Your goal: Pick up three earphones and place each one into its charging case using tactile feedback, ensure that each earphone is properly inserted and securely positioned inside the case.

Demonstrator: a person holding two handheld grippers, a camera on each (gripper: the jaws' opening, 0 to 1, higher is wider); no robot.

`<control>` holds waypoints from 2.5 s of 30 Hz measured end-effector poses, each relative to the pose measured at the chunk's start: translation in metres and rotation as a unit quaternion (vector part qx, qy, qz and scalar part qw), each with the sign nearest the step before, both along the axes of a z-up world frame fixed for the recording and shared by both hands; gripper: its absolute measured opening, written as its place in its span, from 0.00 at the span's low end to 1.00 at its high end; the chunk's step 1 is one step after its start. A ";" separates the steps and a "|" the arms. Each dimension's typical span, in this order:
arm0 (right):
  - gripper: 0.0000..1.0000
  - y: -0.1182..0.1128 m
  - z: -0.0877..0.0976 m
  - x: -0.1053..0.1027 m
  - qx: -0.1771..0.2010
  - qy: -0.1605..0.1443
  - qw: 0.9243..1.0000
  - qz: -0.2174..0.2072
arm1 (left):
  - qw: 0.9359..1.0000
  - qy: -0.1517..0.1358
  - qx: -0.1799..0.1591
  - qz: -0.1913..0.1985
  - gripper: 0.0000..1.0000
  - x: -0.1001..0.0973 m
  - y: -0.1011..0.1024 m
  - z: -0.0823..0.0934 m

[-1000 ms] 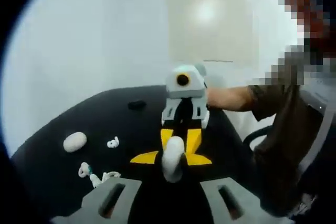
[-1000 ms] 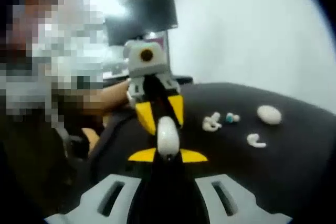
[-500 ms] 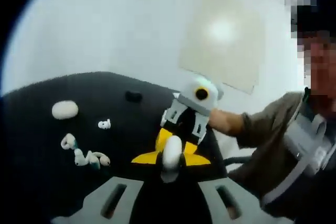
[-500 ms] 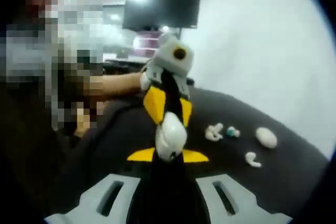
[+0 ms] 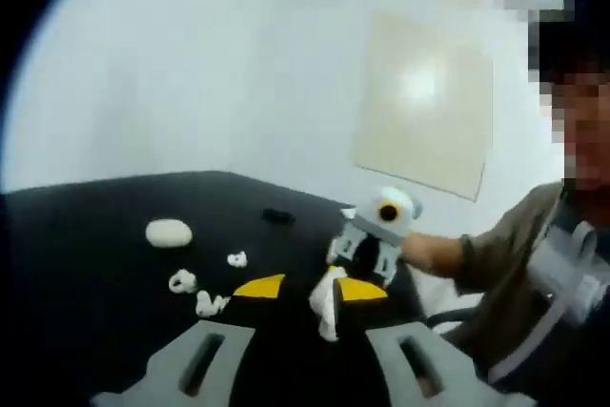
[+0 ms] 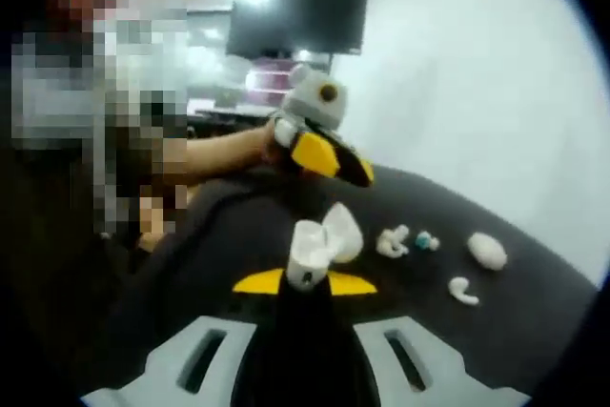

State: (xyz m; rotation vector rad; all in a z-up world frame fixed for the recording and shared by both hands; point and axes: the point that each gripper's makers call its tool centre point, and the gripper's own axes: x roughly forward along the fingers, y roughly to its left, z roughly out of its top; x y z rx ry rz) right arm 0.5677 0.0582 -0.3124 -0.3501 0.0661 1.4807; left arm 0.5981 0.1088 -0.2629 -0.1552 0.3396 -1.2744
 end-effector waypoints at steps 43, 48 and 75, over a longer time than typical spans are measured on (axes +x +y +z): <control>0.22 -0.059 0.066 0.093 0.036 0.052 0.963 -0.261 | 0.985 -0.084 0.130 -0.081 0.14 -0.020 -0.047 -0.054; 0.22 -0.036 0.031 0.117 -0.075 0.001 0.954 -0.291 | 0.984 -0.094 0.131 -0.076 0.14 -0.018 -0.047 -0.053; 0.12 -0.027 0.019 0.095 -0.063 0.056 0.974 -0.210 | 0.983 -0.105 0.135 -0.075 0.14 -0.018 -0.048 -0.054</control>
